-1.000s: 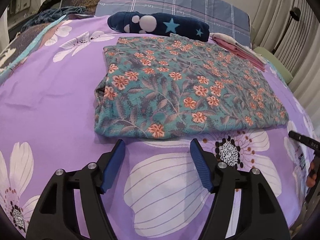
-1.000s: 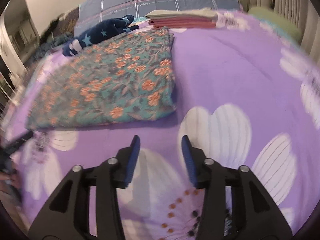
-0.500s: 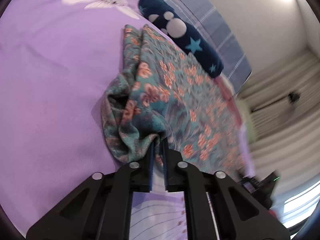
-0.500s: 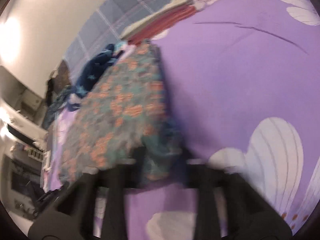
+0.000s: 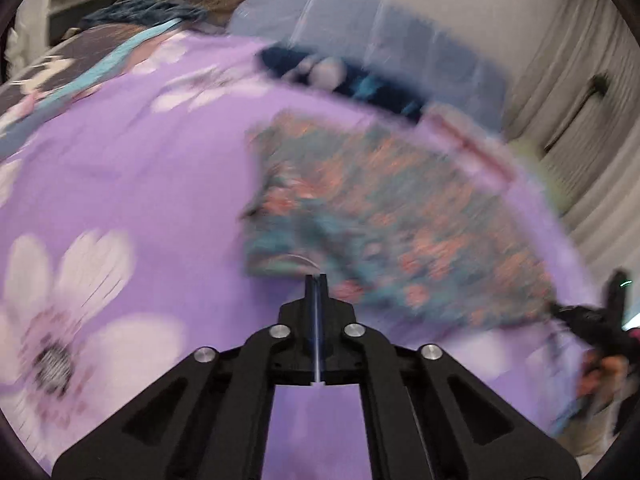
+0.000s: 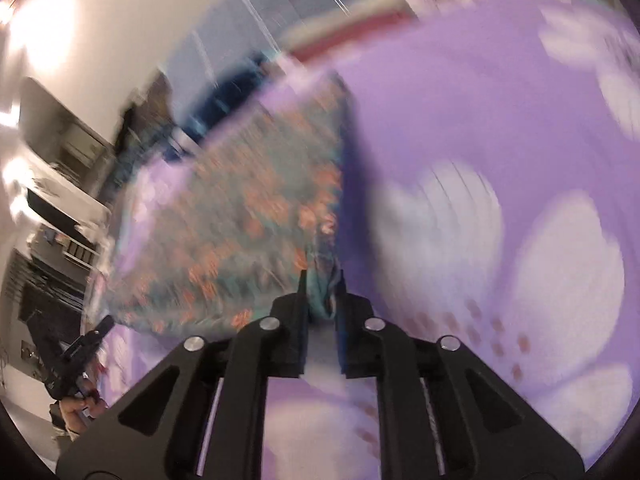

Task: Fold small clothes

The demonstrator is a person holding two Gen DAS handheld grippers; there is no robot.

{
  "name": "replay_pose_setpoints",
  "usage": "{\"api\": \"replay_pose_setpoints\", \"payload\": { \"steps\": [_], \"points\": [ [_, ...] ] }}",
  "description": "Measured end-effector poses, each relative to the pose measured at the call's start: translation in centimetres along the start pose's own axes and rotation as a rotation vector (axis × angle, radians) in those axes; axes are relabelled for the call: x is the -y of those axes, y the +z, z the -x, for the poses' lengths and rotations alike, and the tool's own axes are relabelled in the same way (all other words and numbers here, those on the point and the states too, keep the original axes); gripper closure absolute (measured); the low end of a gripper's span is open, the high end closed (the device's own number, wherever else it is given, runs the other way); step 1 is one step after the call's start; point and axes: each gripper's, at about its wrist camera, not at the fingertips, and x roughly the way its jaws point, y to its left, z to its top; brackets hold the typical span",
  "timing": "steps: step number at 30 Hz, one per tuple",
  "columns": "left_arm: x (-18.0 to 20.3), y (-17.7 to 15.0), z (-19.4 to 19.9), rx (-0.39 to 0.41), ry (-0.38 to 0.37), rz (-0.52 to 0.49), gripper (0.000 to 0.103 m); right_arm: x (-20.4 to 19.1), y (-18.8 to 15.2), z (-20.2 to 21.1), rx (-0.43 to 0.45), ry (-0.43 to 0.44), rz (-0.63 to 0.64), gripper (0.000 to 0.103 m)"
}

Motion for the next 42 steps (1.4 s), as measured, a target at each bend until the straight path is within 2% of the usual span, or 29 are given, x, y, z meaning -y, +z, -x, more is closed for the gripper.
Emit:
{"api": "replay_pose_setpoints", "payload": {
  "steps": [1,2,3,4,6,8,9,11,12,14,16,18,19,21,22,23,24,25,26,28,31,33,37,38,40,42],
  "points": [
    [-0.9,-0.5,-0.3,-0.013,0.1,0.016,0.103,0.6,0.0,0.1,0.002,0.033,-0.011,0.087],
    [-1.7,-0.9,-0.2,-0.018,0.16,0.034,0.103,1.1,0.1,0.3,-0.005,0.063,-0.021,0.085],
    [-2.1,-0.8,0.2,-0.003,0.186,0.054,0.103,1.4,0.6,0.8,-0.013,0.077,-0.029,0.081],
    [-1.9,-0.5,1.0,0.027,0.181,0.052,0.103,1.3,1.3,1.4,0.003,0.079,-0.018,0.079],
    [0.6,0.5,2.6,0.108,0.14,-0.024,0.103,0.3,3.2,2.4,0.078,0.055,0.059,0.076],
    [6.5,1.6,3.2,0.167,0.028,-0.179,0.09,-1.0,5.8,2.6,0.143,0.026,0.164,0.076],
    [8.7,1.7,2.9,0.169,-0.02,-0.229,0.086,-1.2,7.3,2.1,0.148,0.034,0.193,0.076],
    [15.0,1.2,1.3,0.124,-0.136,-0.353,0.067,-1.7,9.8,0.7,0.141,0.048,0.204,0.076],
    [18.9,0.4,-0.1,0.092,-0.183,-0.441,0.067,-2.0,11.6,-0.9,0.098,0.09,0.207,0.076],
    [23.9,-1.3,-1.7,0.06,-0.233,-0.573,0.066,-1.9,14.3,-3.5,0.053,0.119,0.174,0.076],
    [29.0,-3.7,-3.4,0.027,-0.281,-0.719,0.061,-1.8,16.0,-5.0,0.033,0.108,0.158,0.074],
    [32.2,-5.6,-5.0,0.0,-0.288,-0.814,0.053,-1.9,17.8,-7.0,0.003,0.1,0.168,0.064],
    [33.9,-6.6,-5.9,-0.016,-0.288,-0.863,0.049,-1.9,18.2,-7.6,-0.006,0.096,0.166,0.063],
    [35.4,-7.4,-6.7,-0.027,-0.287,-0.905,0.048,-1.7,19.1,-9.2,-0.038,0.112,0.158,0.063],
    [36.2,-7.9,-7.0,-0.022,-0.284,-0.928,0.043,-1.6,19.4,-9.6,-0.045,0.125,0.158,0.063],
    [36.8,-8.2,-7.3,-0.017,-0.284,-0.948,0.043,-1.5,19.8,-10.1,-0.041,0.138,0.164,0.066],
    [37.0,-8.2,-7.5,-0.015,-0.281,-0.952,0.043,-1.5,19.8,-10.2,-0.036,0.137,0.176,0.08],
    [37.3,-8.0,-7.8,-0.019,-0.285,-0.947,0.048,-1.7,19.8,-10.3,-0.032,0.128,0.197,0.091],
    [37.4,-7.8,-7.9,-0.025,-0.294,-0.937,0.068,-1.8,20.0,-10.4,-0.04,0.139,0.213,0.099],
    [37.2,-6.6,-7.9,-0.035,-0.301,-0.898,0.089,-1.9,20.4,-10.1,-0.029,0.164,0.2,0.099],
    [35.9,-4.4,-6.6,-0.055,-0.4,-0.809,0.091,-2.8,20.6,-8.6,0.031,0.199,0.249,0.099],
    [35.4,-3.7,-5.6,-0.054,-0.448,-0.804,0.091,-3.4,20.5,-8.6,0.044,0.172,0.298,0.099],
    [35.6,-3.7,-6.4,-0.087,-0.453,-0.809,0.092,-2.1,20.8,-10.5,0.052,0.056,0.302,0.103],
    [35.7,-3.9,-6.8,-0.096,-0.447,-0.812,0.092,-1.6,20.9,-10.9,0.055,0.058,0.285,0.103],
    [35.7,-4.2,-7.2,-0.096,-0.438,-0.818,0.092,-0.4,21.4,-10.7,0.047,0.121,0.227,0.103],
    [35.6,-4.3,-7.2,-0.104,-0.441,-0.811,0.091,-0.4,21.5,-9.6,0.069,0.108,0.236,0.103]
  ]
}}
